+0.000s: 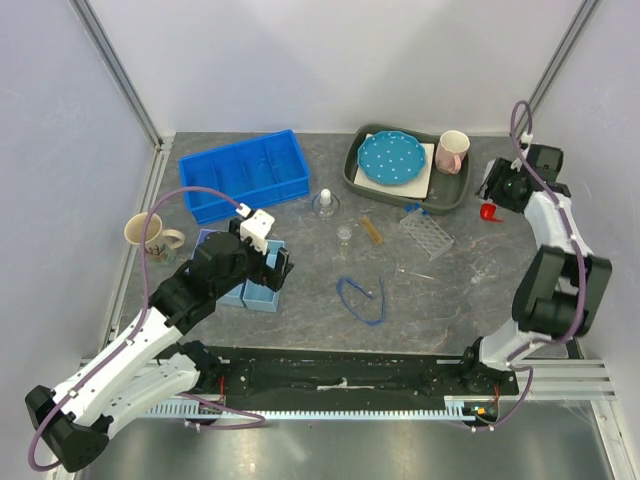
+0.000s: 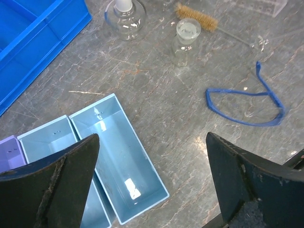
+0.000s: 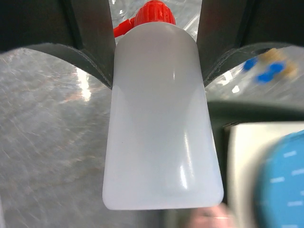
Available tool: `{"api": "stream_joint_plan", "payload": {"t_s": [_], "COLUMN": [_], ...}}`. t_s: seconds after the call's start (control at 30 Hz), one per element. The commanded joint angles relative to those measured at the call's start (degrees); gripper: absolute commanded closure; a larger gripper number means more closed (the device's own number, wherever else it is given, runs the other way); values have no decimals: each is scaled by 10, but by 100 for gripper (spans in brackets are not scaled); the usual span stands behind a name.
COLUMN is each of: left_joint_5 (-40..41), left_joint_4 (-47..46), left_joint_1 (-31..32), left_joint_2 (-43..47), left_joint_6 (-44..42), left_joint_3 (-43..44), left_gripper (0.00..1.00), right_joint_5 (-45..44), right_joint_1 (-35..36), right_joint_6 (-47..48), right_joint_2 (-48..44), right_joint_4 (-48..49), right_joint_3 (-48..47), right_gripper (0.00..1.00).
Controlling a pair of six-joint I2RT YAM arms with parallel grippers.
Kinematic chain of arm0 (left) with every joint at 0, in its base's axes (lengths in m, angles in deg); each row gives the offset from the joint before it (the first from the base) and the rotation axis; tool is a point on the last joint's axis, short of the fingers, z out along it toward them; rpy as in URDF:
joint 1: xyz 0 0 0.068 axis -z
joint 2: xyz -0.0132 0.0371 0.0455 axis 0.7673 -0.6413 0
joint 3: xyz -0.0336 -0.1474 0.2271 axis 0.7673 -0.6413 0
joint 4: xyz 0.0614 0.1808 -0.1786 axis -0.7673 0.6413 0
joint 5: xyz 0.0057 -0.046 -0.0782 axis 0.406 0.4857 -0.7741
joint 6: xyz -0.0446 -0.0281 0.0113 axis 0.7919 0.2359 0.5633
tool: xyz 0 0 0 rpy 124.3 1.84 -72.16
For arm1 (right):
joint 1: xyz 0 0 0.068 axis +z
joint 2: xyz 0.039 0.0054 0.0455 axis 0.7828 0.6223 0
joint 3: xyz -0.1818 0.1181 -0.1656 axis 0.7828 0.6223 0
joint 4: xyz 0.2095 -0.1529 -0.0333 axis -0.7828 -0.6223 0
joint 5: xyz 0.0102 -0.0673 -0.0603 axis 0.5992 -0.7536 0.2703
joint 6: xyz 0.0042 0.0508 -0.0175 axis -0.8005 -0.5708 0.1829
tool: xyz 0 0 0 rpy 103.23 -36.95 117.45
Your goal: Organize the chemistry lab equipment
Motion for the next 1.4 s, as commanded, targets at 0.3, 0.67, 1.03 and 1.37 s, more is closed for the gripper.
{"api": "stream_joint_plan", "payload": {"t_s": [0.3,0.67,1.03,1.37], "left_joint_5": [-205,15,13,-8], "left_joint_4": [-495,-675,-757,-688], "left_joint_1": [7,127,147,149], "left_joint_2": [-71,-314,-437,-455], "left_joint_6": [412,436,458,460], "left_joint_3": [-73,24,87,126], "left_gripper": [0,0,4,71], "right_joint_5": [537,608,646,640], "right_joint_1": [143,203,206,207], "right_joint_6": [199,210,212,214], "right_joint_2": [-249,-273,-275,-282], "right_joint_4": [29,54,57,58], "right_joint_3": [163,192,201,208], "right_gripper": [63,63,62,60]}}
